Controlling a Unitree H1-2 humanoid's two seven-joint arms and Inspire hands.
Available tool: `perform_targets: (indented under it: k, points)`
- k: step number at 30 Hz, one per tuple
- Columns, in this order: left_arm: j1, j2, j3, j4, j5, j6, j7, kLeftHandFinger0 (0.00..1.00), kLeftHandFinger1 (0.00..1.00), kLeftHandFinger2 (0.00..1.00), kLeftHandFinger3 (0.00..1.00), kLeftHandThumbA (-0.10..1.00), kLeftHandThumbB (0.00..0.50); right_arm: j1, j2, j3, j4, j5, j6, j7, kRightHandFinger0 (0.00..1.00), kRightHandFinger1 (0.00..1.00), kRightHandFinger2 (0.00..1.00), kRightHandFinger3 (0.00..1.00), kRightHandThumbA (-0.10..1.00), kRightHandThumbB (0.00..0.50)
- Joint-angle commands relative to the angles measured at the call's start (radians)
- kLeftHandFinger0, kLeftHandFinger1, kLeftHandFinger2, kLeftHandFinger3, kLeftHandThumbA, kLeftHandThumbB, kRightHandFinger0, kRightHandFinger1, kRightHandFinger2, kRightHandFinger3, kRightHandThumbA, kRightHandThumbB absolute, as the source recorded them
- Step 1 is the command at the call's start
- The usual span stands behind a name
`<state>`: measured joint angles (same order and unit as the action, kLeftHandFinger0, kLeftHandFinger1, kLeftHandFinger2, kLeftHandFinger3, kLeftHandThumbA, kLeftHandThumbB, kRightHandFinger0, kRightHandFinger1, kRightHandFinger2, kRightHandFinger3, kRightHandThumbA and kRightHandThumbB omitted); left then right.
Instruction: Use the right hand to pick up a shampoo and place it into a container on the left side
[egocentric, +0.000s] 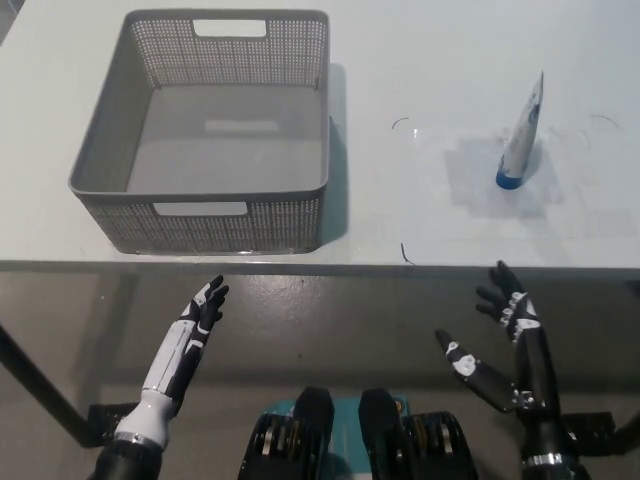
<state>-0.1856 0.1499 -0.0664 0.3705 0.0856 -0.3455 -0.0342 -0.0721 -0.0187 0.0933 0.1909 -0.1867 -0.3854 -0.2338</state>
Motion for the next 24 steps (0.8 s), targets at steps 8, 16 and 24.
perform_targets:
  k: [8,16,24]
  points:
    - [0.042,0.006,-0.008,-0.077,-0.012,-0.101,-0.032,1.0,1.0,1.0,1.0,1.0,0.063,0.001,-0.026,-0.011,-0.261,-0.056,-0.085,-0.177,1.0,1.0,1.0,1.0,0.89,0.156]
    - [0.093,0.0,-0.016,-0.114,-0.025,-0.084,-0.052,1.0,1.0,1.0,1.0,1.0,0.083,-0.16,-0.068,-0.126,-0.268,-0.039,0.016,-0.104,1.0,1.0,1.0,1.0,0.94,0.219]
    - [0.107,-0.007,-0.016,-0.11,-0.029,-0.082,-0.053,1.0,1.0,1.0,1.0,1.0,0.065,-0.378,-0.123,-0.212,-0.027,0.029,0.077,-0.096,1.0,1.0,1.0,1.0,0.87,0.192]
